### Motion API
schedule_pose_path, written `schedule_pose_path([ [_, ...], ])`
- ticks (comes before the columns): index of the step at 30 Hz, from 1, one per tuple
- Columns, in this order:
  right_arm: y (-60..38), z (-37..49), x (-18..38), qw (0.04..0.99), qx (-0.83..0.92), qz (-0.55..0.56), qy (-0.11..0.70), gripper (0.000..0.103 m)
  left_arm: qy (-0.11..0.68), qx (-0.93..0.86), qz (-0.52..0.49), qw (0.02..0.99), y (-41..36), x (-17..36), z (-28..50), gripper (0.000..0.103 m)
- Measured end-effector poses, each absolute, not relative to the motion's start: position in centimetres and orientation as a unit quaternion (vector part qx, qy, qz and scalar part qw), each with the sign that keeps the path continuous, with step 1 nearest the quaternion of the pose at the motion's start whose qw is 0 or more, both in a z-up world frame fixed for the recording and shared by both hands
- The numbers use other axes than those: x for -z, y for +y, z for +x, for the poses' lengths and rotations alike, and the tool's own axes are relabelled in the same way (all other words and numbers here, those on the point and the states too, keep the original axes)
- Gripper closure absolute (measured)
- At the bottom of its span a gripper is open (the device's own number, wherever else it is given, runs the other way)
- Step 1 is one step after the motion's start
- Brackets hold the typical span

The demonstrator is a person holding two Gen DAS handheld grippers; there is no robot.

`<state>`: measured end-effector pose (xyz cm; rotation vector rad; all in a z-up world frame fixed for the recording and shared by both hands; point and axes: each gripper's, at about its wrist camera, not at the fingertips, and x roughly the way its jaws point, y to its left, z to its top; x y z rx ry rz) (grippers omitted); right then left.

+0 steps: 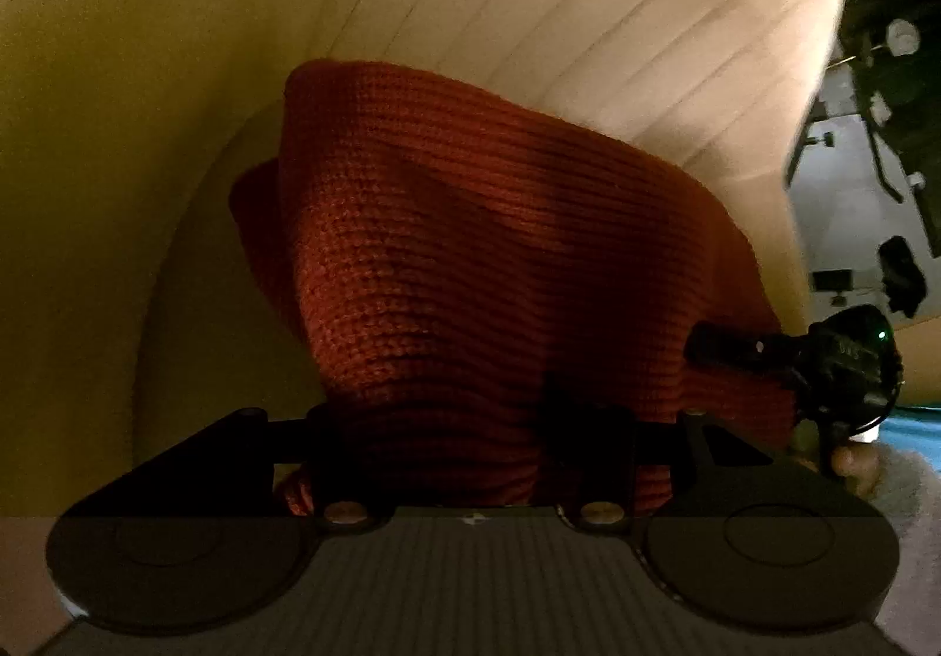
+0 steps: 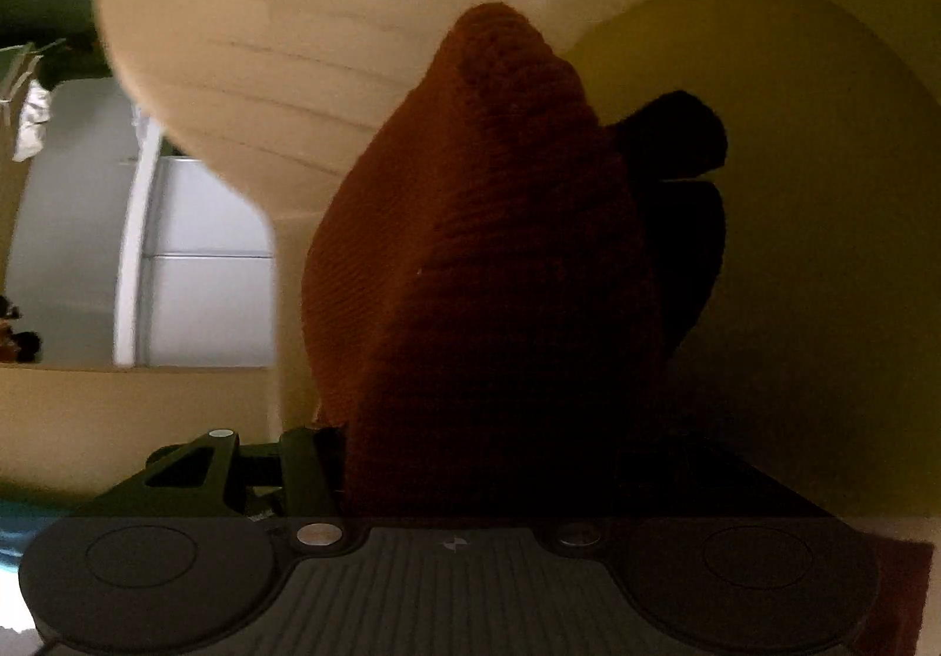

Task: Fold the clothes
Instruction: 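Lower the red bundle onto the beige chair seat and open both tools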

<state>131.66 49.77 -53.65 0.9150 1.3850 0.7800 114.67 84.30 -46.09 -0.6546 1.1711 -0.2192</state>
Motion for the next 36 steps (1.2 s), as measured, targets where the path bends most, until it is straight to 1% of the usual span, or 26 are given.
schedule_pose_path([
  [2, 49.8, 132.1, 54.8, 0.618, -0.337, 0.377, 0.602, 0.057, 0.549, 0.093, -0.304, 0.773, 84.3, 47.8, 115.2, 0.056],
  [5, 50.1, 132.6, 56.1, 0.634, -0.340, 0.344, 0.604, 0.055, 0.542, 0.095, -0.286, 0.785, 84.0, 48.9, 115.4, 0.051],
  [6, 50.4, 132.8, 56.4, 0.637, -0.344, 0.333, 0.604, 0.053, 0.542, 0.095, -0.279, 0.787, 83.9, 49.0, 115.2, 0.045],
  [7, 50.7, 133.0, 56.5, 0.644, -0.342, 0.317, 0.607, 0.050, 0.543, 0.094, -0.273, 0.789, 83.8, 49.0, 115.1, 0.034],
  [8, 51.1, 133.2, 56.4, 0.652, -0.339, 0.298, 0.609, 0.036, 0.548, 0.086, -0.265, 0.789, 83.8, 48.9, 115.0, 0.027],
  [9, 51.4, 133.3, 56.2, 0.663, -0.322, 0.281, 0.614, 0.022, 0.555, 0.078, -0.256, 0.788, 83.8, 48.8, 115.0, 0.016],
  [11, 52.0, 132.9, 54.7, 0.698, -0.284, 0.237, 0.613, 0.009, 0.553, 0.059, -0.226, 0.800, 83.8, 47.7, 114.5, 0.014],
  [14, 52.7, 131.6, 51.5, 0.753, -0.244, 0.161, 0.590, 0.009, 0.540, 0.053, -0.150, 0.826, 83.1, 44.6, 113.7, 0.014],
  [16, 53.0, 130.4, 49.3, 0.783, -0.219, 0.111, 0.571, 0.011, 0.519, 0.062, -0.126, 0.843, 82.5, 42.2, 112.3, 0.014],
  [17, 53.5, 129.7, 48.6, 0.791, -0.222, 0.088, 0.563, 0.015, 0.506, 0.066, -0.117, 0.852, 82.3, 41.0, 111.4, 0.014],
  [20, 55.4, 127.6, 46.9, 0.807, -0.243, 0.019, 0.538, 0.015, 0.475, 0.097, -0.099, 0.869, 81.0, 38.3, 108.2, 0.014],
  [22, 56.6, 126.2, 45.8, 0.815, -0.256, -0.028, 0.520, 0.014, 0.477, 0.129, -0.087, 0.865, 79.4, 38.2, 106.2, 0.014],
  [24, 57.8, 124.8, 44.7, 0.820, -0.268, -0.074, 0.500, 0.015, 0.497, 0.151, -0.072, 0.851, 77.8, 39.5, 104.8, 0.014],
  [26, 59.2, 123.8, 45.6, 0.821, -0.266, -0.113, 0.493, 0.016, 0.516, 0.152, -0.063, 0.841, 77.1, 41.6, 104.3, 0.014],
  [28, 58.9, 123.4, 46.3, 0.835, -0.227, -0.139, 0.482, 0.018, 0.526, 0.143, -0.049, 0.837, 76.9, 43.6, 104.5, 0.014],
  [29, 58.7, 123.2, 46.6, 0.842, -0.206, -0.151, 0.476, 0.021, 0.528, 0.142, -0.049, 0.836, 76.9, 44.4, 104.9, 0.013],
  [31, 58.3, 122.9, 47.2, 0.854, -0.162, -0.174, 0.463, 0.021, 0.530, 0.141, -0.057, 0.834, 76.7, 44.7, 105.2, 0.008],
  [33, 57.9, 122.5, 47.8, 0.864, -0.118, -0.197, 0.449, 0.021, 0.529, 0.141, -0.056, 0.835, 76.1, 44.5, 105.3, 0.006],
  [36, 56.7, 122.8, 46.4, 0.886, -0.078, -0.166, 0.426, 0.019, 0.528, 0.141, -0.053, 0.836, 76.2, 44.4, 105.0, 0.005],
])
